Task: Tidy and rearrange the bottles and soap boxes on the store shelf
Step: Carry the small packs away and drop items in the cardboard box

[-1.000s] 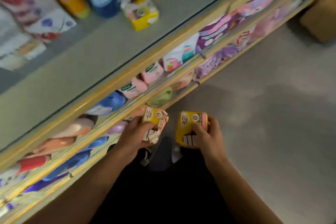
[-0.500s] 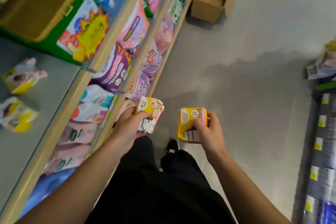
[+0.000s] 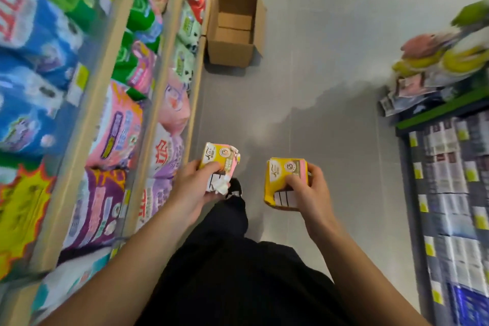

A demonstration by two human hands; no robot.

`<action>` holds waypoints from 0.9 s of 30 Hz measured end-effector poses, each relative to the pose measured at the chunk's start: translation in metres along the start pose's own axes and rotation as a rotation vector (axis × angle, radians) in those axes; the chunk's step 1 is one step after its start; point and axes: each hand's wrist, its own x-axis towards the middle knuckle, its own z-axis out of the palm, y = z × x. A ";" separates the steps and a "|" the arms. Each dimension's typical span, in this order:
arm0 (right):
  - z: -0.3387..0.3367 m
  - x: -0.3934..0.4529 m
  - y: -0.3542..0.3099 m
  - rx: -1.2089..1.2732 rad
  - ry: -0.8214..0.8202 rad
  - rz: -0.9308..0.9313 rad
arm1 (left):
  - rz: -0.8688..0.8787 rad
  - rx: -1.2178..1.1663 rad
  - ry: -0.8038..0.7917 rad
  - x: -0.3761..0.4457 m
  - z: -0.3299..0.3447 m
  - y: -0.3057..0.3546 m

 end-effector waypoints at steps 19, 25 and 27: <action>-0.041 0.325 -0.230 0.021 0.042 0.005 | 0.039 0.064 0.074 0.255 0.209 0.252; -0.042 0.440 -0.322 -0.191 -0.130 -0.059 | 0.063 -0.015 0.179 0.313 0.255 0.316; -0.035 0.475 -0.349 -0.224 -0.155 -0.089 | 0.055 -0.072 0.195 0.332 0.269 0.335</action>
